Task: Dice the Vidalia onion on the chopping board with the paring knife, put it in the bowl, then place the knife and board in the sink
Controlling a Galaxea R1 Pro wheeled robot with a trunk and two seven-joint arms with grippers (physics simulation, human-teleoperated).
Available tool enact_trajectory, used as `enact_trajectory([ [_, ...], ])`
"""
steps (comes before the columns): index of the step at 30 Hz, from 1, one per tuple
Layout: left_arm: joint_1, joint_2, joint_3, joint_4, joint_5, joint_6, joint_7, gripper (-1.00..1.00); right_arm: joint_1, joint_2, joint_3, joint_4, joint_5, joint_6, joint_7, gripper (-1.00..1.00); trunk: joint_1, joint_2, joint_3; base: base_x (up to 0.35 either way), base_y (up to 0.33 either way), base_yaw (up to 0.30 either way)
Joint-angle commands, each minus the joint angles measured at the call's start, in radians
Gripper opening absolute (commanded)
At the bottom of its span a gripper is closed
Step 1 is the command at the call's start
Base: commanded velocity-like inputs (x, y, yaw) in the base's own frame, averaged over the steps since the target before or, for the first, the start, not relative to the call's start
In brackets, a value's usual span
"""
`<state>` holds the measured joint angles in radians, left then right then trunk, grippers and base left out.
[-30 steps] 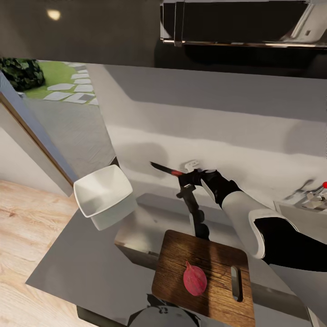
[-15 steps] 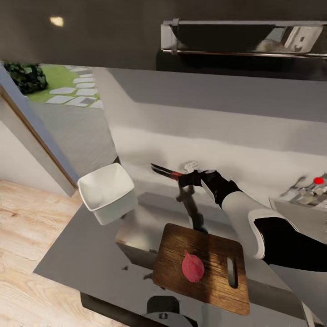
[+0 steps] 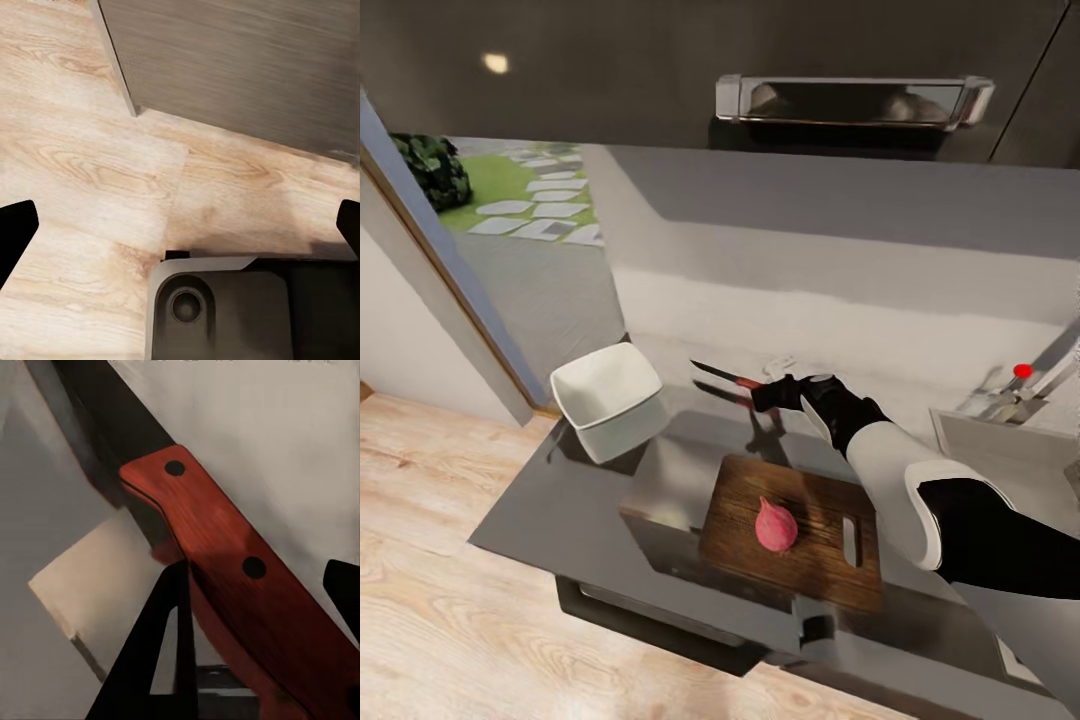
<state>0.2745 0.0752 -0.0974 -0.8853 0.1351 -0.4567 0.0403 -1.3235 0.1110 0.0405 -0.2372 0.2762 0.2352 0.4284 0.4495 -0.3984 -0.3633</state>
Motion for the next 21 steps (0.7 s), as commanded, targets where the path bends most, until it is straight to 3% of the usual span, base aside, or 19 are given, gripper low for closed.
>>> enact_trajectory([
  [1,0.0,0.001,-0.005,-0.001,0.009,-0.002,0.004,1.0,0.0,0.0,0.004,-0.002,0.002,0.006,0.002,-1.0,0.001,-0.002,0.0,-0.036,0.0,0.0],
  [12,0.0,0.001,-0.004,0.003,0.009,-0.002,0.004,1.0,0.0,-0.001,0.004,-0.013,0.004,0.004,0.0,-1.0,0.001,-0.002,0.018,-0.016,0.0,0.0],
  [21,0.0,0.001,-0.004,0.003,0.009,-0.002,0.004,1.0,0.0,-0.006,0.004,-0.066,0.007,-0.036,-0.004,-1.0,0.001,-0.002,0.031,-0.18,0.0,0.0],
])
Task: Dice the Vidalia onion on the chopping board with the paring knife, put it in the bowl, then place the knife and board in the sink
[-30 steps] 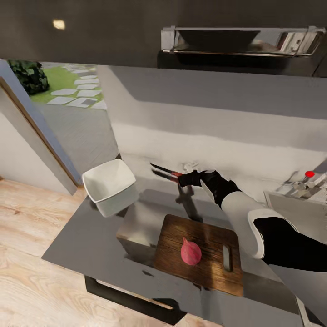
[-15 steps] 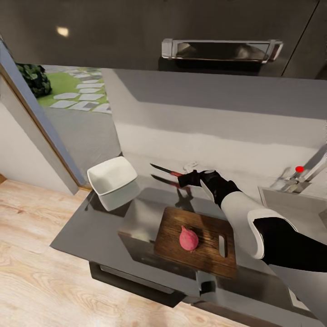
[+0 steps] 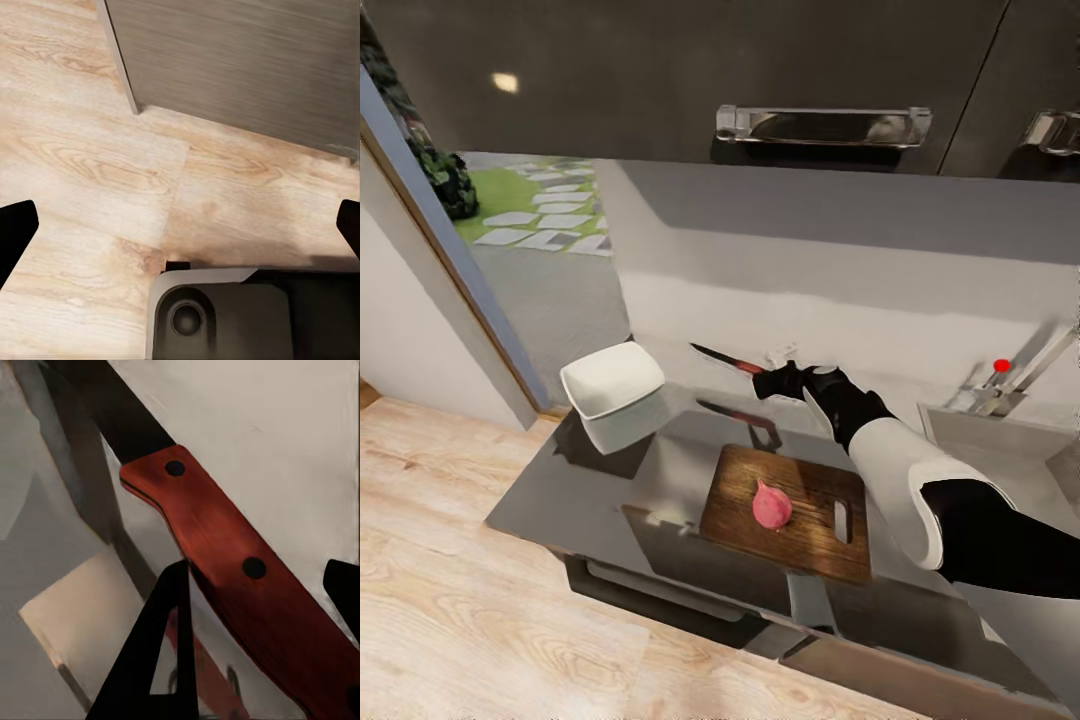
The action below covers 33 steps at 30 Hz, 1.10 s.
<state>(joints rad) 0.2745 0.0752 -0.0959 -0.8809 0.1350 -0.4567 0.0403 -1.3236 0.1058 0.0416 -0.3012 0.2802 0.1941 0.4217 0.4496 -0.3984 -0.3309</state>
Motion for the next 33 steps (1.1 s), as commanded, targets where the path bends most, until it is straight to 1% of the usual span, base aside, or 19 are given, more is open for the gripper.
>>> enact_trajectory([
  [1,0.0,0.001,-0.005,-0.001,0.009,-0.002,0.004,1.0,0.0,-0.002,0.003,-0.015,0.004,-0.002,0.002,-1.0,0.0,-0.002,-0.001,-0.062,0.0,0.0],
  [4,0.0,0.001,-0.005,-0.001,0.01,-0.002,0.004,1.0,0.0,-0.005,0.003,-0.052,0.005,-0.013,0.001,-1.0,0.0,-0.002,0.0,-0.027,0.0,0.0],
  [13,0.0,0.001,-0.005,0.0,0.011,-0.002,0.004,1.0,0.0,-0.009,0.002,-0.121,0.008,-0.016,-0.005,-1.0,0.0,-0.002,0.0,-0.004,0.0,0.0],
  [16,0.0,0.001,-0.005,0.0,0.011,-0.002,0.004,1.0,0.0,-0.008,0.002,-0.188,0.036,-0.002,-0.028,-1.0,0.0,-0.002,0.0,0.0,0.0,0.0],
  [18,0.0,0.001,-0.005,0.0,0.012,-0.002,0.004,1.0,0.001,-0.005,0.003,-0.28,0.088,0.039,-0.062,-1.0,0.0,-0.002,0.0,0.0,0.0,0.0],
  [21,0.0,0.001,-0.005,0.002,0.012,-0.002,0.004,1.0,0.016,-0.002,0.003,-0.319,0.106,0.051,-0.072,-1.0,0.0,-0.002,0.0,0.0,0.0,0.0],
  [24,0.0,0.001,-0.004,0.016,0.011,-0.002,0.004,1.0,0.058,0.0,0.003,-0.383,0.113,0.055,-0.085,-1.0,0.0,-0.002,0.0,0.0,0.0,0.0],
  [27,0.0,0.001,-0.004,0.023,0.011,-0.002,0.004,1.0,0.132,0.001,0.003,-0.48,0.115,0.056,-0.109,-1.0,0.0,-0.002,0.0,0.0,0.0,0.0],
  [29,0.0,0.001,-0.004,0.023,0.011,-0.002,0.004,1.0,0.164,0.001,0.003,-0.525,0.117,0.057,-0.114,-1.0,0.0,-0.002,0.0,0.0,0.0,0.0],
  [32,0.0,0.001,-0.004,0.025,0.011,-0.002,0.004,1.0,0.289,0.001,0.003,-0.694,0.138,0.068,-0.122,-1.0,0.0,-0.002,0.0,0.0,0.0,0.0],
  [33,0.0,0.001,-0.004,0.025,0.011,-0.002,0.004,1.0,0.313,0.001,0.003,-0.727,0.142,0.072,-0.122,-1.0,0.0,-0.002,0.0,0.0,0.0,0.0],
])
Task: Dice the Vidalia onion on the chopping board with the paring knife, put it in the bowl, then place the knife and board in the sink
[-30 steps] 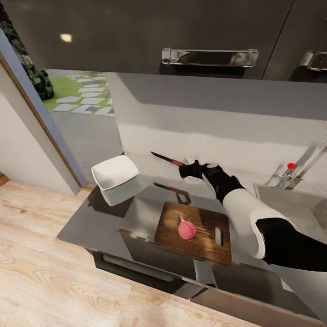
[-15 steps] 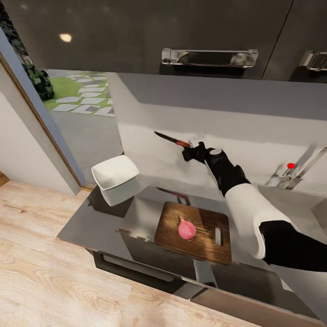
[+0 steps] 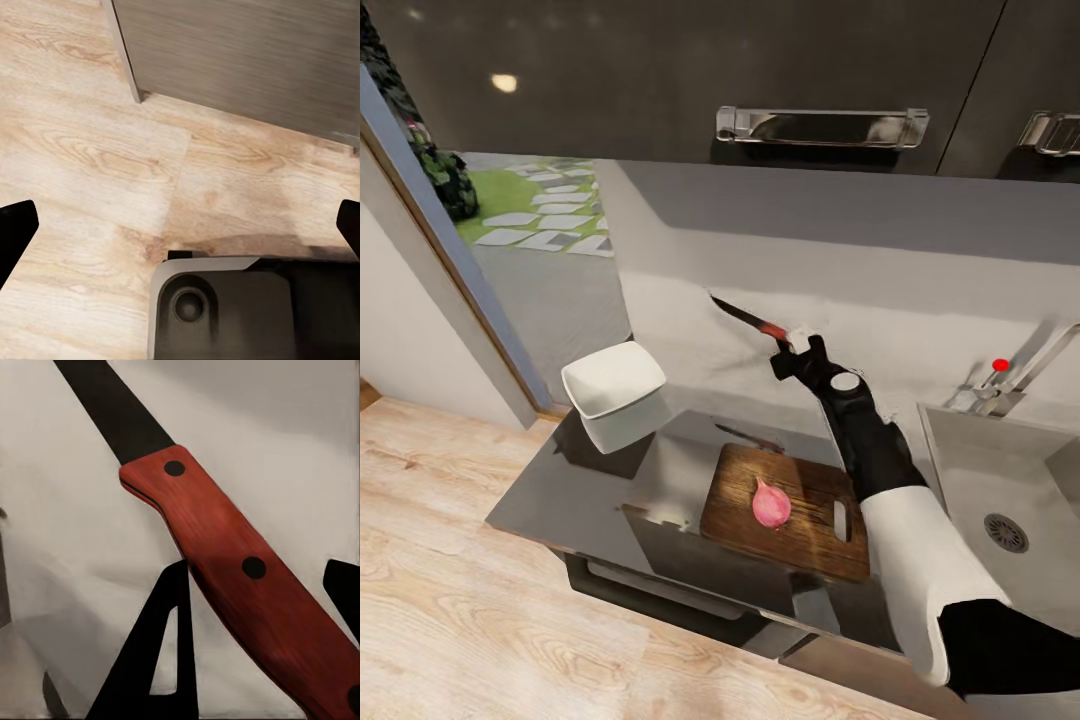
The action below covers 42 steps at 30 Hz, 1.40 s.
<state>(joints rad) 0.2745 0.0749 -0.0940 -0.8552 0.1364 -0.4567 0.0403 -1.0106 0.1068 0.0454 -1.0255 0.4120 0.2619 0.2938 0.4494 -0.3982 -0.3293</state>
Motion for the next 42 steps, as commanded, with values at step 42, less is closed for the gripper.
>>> enact_trajectory([
  [42,-0.001,0.002,-0.006,0.007,0.009,-0.002,0.005,1.0,0.62,-0.007,-0.061,-0.582,0.039,0.008,0.005,-1.0,0.001,-0.002,-0.002,-0.156,0.0,0.0],
])
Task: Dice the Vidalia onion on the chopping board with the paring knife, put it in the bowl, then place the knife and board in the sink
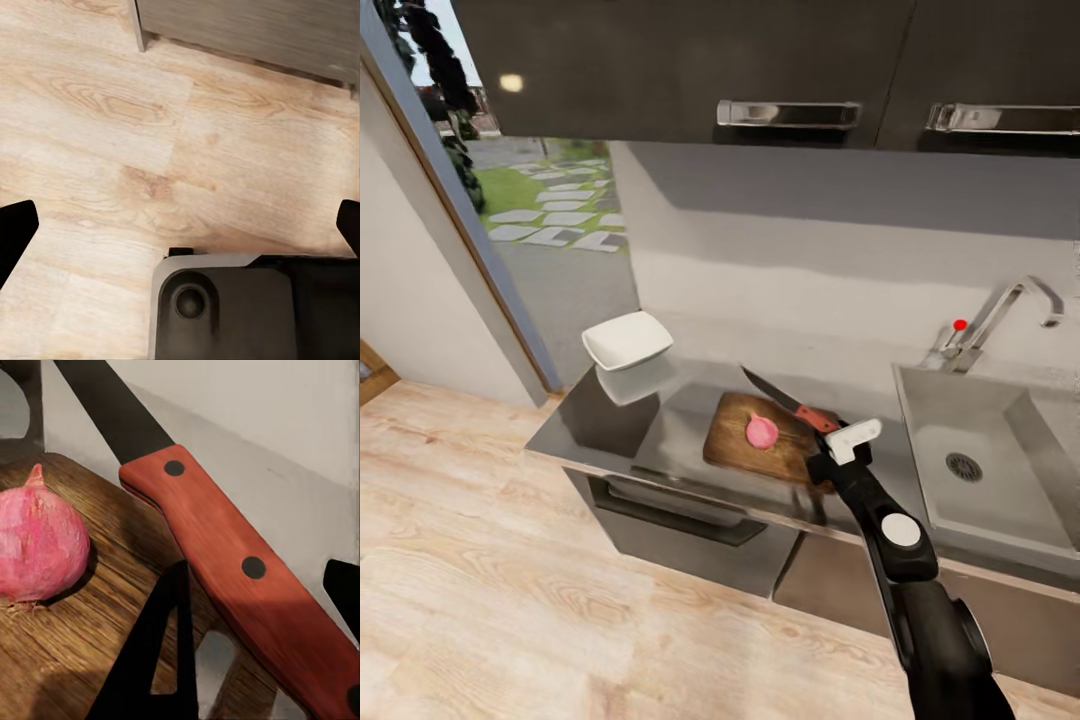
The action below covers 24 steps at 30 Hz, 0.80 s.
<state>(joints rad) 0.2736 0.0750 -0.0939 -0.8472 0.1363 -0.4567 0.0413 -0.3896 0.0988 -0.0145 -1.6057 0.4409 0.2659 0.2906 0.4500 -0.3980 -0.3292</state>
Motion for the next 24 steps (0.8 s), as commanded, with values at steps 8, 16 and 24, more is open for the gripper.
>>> enact_trajectory([
  [8,0.0,0.001,-0.006,0.0,0.009,-0.002,0.004,1.0,0.0,0.001,-0.05,0.0,0.01,0.001,0.005,-1.0,0.0,-0.002,-0.002,-0.096,0.0,0.0],
  [16,0.0,0.001,-0.006,0.003,0.009,-0.002,0.005,1.0,0.001,0.001,-0.054,0.008,0.011,-0.051,-0.117,-1.0,0.0,-0.002,-0.002,-0.002,0.0,0.0],
  [24,-0.003,0.001,-0.006,0.03,0.01,-0.002,0.005,1.0,0.009,0.005,-0.051,0.041,0.075,-0.102,-0.234,-1.0,0.0,-0.002,-0.002,0.0,0.0,0.0],
])
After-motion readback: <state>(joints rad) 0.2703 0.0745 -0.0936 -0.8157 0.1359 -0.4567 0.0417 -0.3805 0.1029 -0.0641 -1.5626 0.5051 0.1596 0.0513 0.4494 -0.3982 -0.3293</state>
